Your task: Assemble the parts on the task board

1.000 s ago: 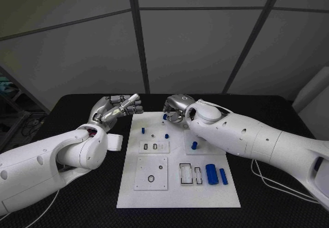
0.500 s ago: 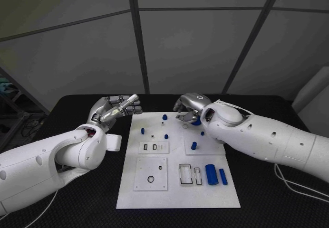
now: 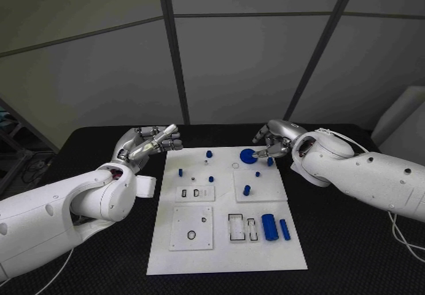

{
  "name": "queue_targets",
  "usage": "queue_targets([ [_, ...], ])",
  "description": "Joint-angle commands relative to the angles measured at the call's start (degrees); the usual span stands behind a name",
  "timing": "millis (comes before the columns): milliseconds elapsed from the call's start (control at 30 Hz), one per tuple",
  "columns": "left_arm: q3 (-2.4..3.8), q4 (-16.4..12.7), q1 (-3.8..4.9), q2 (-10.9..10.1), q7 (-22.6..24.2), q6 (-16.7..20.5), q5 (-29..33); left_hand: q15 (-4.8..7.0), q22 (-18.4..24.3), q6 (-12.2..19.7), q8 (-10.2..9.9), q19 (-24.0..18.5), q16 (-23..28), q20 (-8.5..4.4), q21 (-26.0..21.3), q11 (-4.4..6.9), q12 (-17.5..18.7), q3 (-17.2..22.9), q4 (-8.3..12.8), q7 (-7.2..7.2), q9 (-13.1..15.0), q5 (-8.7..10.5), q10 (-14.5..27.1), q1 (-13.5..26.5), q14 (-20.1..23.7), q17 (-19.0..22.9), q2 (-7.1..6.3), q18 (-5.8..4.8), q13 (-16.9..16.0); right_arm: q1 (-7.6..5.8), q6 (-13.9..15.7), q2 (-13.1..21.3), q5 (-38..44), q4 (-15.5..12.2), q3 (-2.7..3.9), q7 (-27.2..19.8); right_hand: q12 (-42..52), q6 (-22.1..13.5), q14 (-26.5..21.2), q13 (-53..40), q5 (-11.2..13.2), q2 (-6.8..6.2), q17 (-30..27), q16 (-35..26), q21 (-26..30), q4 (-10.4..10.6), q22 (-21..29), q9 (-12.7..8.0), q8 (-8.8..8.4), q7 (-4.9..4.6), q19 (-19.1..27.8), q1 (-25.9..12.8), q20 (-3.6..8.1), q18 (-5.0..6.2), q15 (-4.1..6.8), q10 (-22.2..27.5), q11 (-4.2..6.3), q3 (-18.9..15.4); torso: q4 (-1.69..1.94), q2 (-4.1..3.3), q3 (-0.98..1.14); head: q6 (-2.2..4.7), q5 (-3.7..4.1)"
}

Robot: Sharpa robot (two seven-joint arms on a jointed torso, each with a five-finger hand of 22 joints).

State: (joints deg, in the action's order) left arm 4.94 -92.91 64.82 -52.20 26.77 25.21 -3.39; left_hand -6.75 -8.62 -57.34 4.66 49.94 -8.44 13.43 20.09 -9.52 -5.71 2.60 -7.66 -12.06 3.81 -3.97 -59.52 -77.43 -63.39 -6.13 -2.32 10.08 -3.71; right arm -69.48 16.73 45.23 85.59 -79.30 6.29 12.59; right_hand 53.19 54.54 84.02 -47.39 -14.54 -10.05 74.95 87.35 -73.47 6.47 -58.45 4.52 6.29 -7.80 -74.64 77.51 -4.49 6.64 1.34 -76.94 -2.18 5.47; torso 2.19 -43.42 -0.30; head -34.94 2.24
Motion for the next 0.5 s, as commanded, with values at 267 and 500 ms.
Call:
queue_targets([
  [267, 0.04, 0.38, 0.07, 0.42, -0.02, -1.2, -0.43, -0.27, 0.07, -0.32, -0.22, -0.15, 0.13, 0.07, -0.17, 0.05, 0.03, 0.09, 0.39, -0.13, 0.03, 0.19, -0.24, 0.27, -0.03, -0.07, 0.18, 0.37, -0.06, -0.09, -5.45, -2.41, -3.99, 2.73, 0.11, 2.28, 19.88, -2.07, 5.48, -21.6, -0.54, 0.64, 12.74, 1.67, -2.13, 5.18, -3.36, 0.18, 2.81, -0.9, -1.1, 3.62, -1.06, -1.17, -0.82, -1.12, -1.53, -3.45, 0.02, -0.1, -0.05, -0.24, 0.26],
  [500, 0.04, 0.53, 0.06, 0.52, -0.05, -1.22, -0.43, -0.25, 0.09, -0.42, -0.24, -0.18, 0.18, 0.07, -0.18, 0.09, -0.01, 0.07, 0.44, -0.1, 0.04, 0.19, -0.41, 0.28, -0.09, -0.09, 0.24, 0.38, -0.08, -0.07, -6.85, -4.4, -4.03, 4.91, 0.11, 2.56, 22.06, -2.22, 5.55, -24.13, -0.68, 0.94, 13.12, 1.84, -2.44, 5.84, -3.83, 0.2, 3.34, -0.98, -1.21, 4.02, -1.19, -1.24, -0.94, -2.03, -1.64, -3.56, -0.03, -0.12, 0.0, -0.48, 0.19],
])
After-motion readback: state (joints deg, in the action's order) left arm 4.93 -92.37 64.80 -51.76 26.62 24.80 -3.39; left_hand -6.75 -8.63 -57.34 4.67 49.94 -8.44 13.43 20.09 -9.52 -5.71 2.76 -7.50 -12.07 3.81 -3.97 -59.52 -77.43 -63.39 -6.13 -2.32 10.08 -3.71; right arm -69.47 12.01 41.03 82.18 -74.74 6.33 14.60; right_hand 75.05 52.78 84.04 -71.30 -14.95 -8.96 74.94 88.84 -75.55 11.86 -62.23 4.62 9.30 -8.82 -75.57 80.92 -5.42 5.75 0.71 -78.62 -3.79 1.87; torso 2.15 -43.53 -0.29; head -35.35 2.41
